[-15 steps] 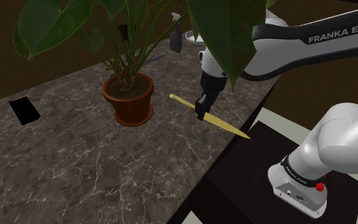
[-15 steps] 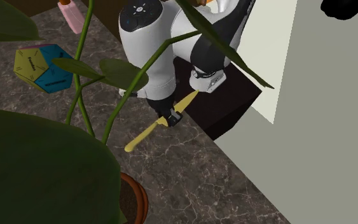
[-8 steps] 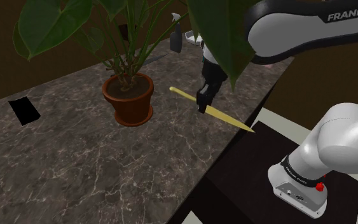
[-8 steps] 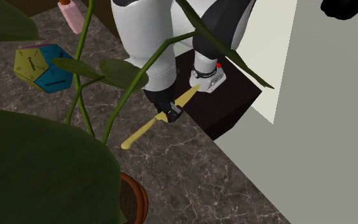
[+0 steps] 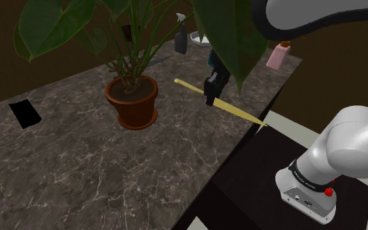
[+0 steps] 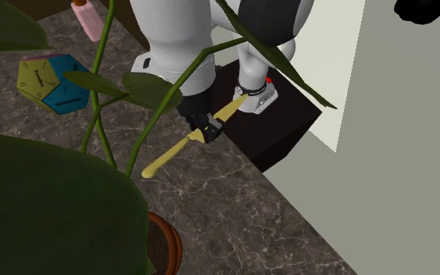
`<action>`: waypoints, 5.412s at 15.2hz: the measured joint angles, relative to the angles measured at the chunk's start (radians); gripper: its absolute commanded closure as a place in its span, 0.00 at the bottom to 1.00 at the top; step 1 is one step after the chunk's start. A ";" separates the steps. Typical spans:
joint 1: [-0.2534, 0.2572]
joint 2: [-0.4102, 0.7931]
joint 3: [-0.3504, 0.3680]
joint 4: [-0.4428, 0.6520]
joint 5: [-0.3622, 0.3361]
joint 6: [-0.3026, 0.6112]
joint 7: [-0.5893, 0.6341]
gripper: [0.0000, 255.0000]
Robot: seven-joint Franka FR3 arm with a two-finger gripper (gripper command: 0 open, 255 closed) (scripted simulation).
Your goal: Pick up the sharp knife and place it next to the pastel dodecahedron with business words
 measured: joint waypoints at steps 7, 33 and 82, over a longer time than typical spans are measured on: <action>-0.004 -0.003 -0.011 0.092 -0.010 -0.094 0.010 1.00; -0.144 0.441 -0.199 0.616 -0.151 -0.215 -0.244 1.00; -0.246 0.957 -0.277 0.851 -0.174 0.048 -0.447 1.00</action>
